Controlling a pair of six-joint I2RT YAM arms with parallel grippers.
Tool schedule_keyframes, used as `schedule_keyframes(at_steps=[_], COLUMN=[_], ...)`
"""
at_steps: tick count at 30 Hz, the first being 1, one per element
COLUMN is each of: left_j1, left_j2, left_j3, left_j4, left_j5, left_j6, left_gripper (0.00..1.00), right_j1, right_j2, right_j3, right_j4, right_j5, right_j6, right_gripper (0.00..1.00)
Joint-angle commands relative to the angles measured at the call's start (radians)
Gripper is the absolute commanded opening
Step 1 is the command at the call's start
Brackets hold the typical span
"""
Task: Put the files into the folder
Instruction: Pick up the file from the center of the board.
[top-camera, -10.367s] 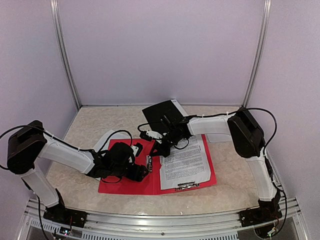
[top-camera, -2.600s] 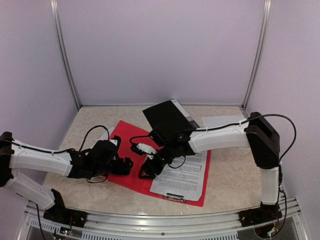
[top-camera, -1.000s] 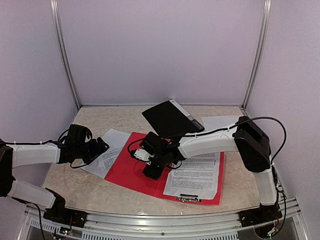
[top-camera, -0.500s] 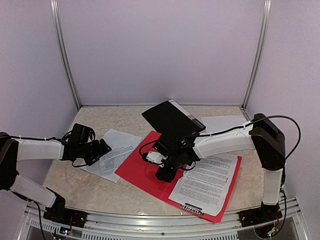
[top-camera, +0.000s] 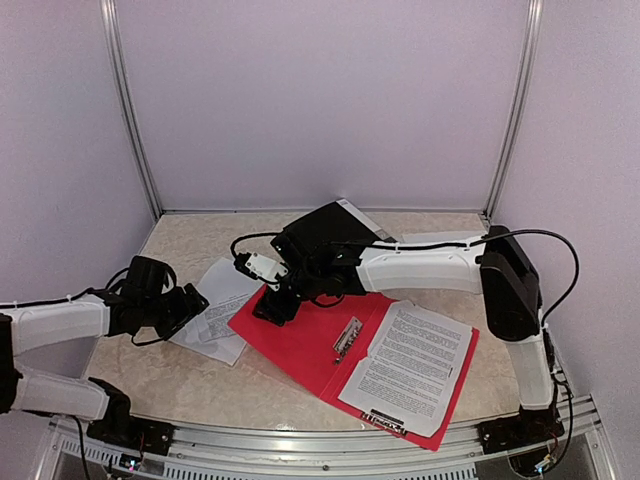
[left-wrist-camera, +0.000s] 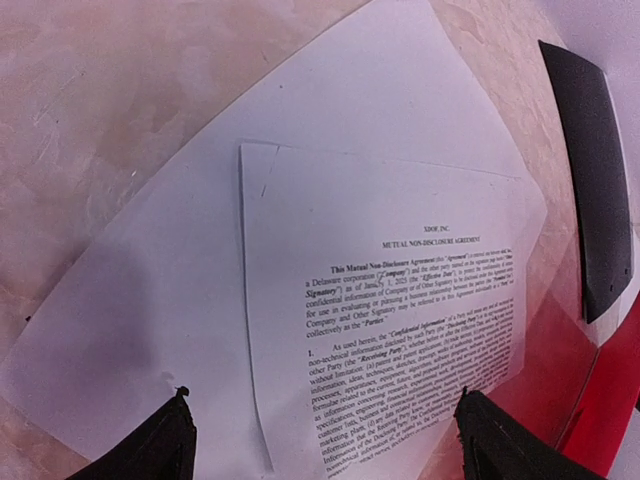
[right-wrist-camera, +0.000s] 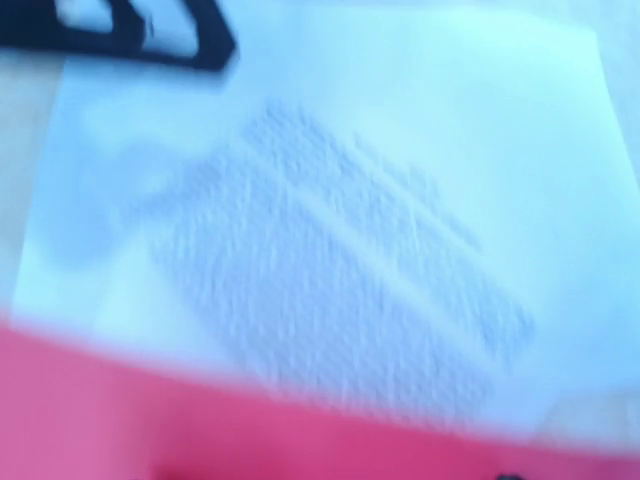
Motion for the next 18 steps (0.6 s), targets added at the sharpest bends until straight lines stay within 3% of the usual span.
schedule_keyframes(at_steps=[1, 7, 18], left_j1=[0.035, 0.107, 0.152], left_j2=[0.091, 0.227, 0.358], left_j3=[0.032, 0.079, 0.169], left_j4=[0.004, 0.061, 0.118], left_j5=[-0.002, 0.092, 0.141], left_j6=[0.0, 0.026, 0.11], left_gripper=[0.87, 0.85, 0.79], right_j1=[-0.011, -0.038, -0.088], right_j2=[0.13, 0.259, 0.383], right_j3=[0.157, 0.321, 0.405], right_j4=[0.01, 0.018, 0.063], right_j5=[-0.044, -0.047, -0.044], right_j6=[0.02, 0.069, 0.122], right_gripper=[0.73, 0.71, 0.59])
